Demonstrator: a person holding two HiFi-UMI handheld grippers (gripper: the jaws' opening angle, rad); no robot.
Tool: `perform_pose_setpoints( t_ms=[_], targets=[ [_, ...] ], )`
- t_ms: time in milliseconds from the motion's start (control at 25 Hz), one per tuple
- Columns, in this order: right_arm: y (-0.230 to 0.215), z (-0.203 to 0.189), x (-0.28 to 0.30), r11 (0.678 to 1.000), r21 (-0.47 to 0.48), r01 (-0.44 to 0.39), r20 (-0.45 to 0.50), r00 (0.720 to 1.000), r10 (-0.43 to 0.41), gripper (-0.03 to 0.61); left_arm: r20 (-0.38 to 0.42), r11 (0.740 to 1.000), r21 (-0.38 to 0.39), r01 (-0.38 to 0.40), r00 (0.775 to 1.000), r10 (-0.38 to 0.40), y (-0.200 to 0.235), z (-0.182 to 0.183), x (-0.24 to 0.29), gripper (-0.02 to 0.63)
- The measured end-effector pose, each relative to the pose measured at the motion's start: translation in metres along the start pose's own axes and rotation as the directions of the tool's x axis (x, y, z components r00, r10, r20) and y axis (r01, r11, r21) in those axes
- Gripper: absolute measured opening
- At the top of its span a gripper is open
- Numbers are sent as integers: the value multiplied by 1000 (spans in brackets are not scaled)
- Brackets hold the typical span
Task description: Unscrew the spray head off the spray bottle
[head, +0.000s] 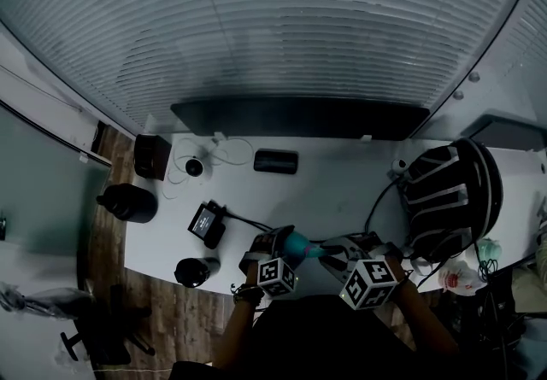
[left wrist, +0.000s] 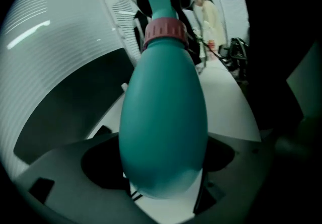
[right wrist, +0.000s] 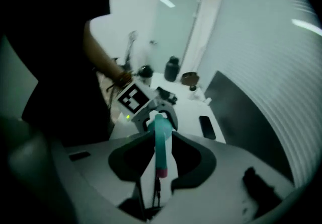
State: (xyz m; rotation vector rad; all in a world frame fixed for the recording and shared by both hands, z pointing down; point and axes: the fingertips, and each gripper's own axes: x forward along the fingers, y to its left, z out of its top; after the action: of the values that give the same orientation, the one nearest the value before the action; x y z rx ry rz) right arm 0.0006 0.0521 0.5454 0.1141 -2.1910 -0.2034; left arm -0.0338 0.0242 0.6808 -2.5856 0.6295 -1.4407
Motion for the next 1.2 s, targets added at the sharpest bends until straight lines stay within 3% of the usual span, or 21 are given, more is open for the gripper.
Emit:
perform_pose_setpoints(
  t_ms=[80,120,160,200,240,280,320,360,400,440,480,520,680,920,1000,1080,1200],
  targets=[
    [-27,9,-15,968,243,59,138,986,-95,99,10,982,-147,-117,993,120,25,-7,-3,413],
    [-39,13,-24,922,385,37,220,967,-131,115,-10,964,-198,-177,984,178,38,-12,-7,413],
    [-47,17,-31,844,535,-37,316,935,-160,117,-45,947,-217,-238,971,233,51,-17,-13,413],
    [-54,20,-37,722,672,-166,423,886,-190,120,-85,931,-203,-302,953,290,61,-23,-19,413],
    [-58,23,-40,556,763,-330,524,819,-232,125,-119,915,-166,-368,928,352,70,-27,-24,413],
    [-60,22,-40,364,790,-494,600,744,-293,140,-142,894,-112,-434,898,418,78,-27,-29,413],
    [-63,18,-38,170,758,-629,642,674,-366,198,-156,870,-48,-491,864,479,85,-26,-34,413],
    [-64,11,-33,1,689,-725,653,619,-436,227,-167,844,15,-536,831,530,92,-23,-39,413],
    [-63,2,-28,-130,607,-784,647,583,-492,237,-176,823,59,-565,806,566,96,-23,-42,413],
    [-62,-5,-24,-214,539,-814,638,561,-528,243,-185,810,77,-582,790,585,100,-25,-45,413],
    [-60,-10,-22,-256,500,-827,634,551,-542,247,-194,803,75,-591,782,593,102,-28,-46,413],
    [-57,-11,-22,-268,488,-831,638,549,-541,247,-204,801,67,-595,778,595,104,-32,-48,413],
    [-42,-1,-16,-275,503,-820,668,570,-478,247,-190,796,18,-605,779,597,104,-34,-51,413],
    [-43,-5,-13,-333,473,-816,656,578,-485,247,-177,806,-86,-585,805,566,99,-32,-44,413],
    [-35,10,-16,-368,423,-828,687,558,-466,247,-180,796,-94,-598,796,577,102,-33,-47,413],
    [-27,21,-14,-426,345,-837,708,529,-468,247,-155,778,-67,-625,776,611,105,-26,-53,413],
    [-30,15,-7,-504,211,-838,679,496,-541,247,-87,743,-51,-667,744,662,108,-9,-61,413]
  ],
)
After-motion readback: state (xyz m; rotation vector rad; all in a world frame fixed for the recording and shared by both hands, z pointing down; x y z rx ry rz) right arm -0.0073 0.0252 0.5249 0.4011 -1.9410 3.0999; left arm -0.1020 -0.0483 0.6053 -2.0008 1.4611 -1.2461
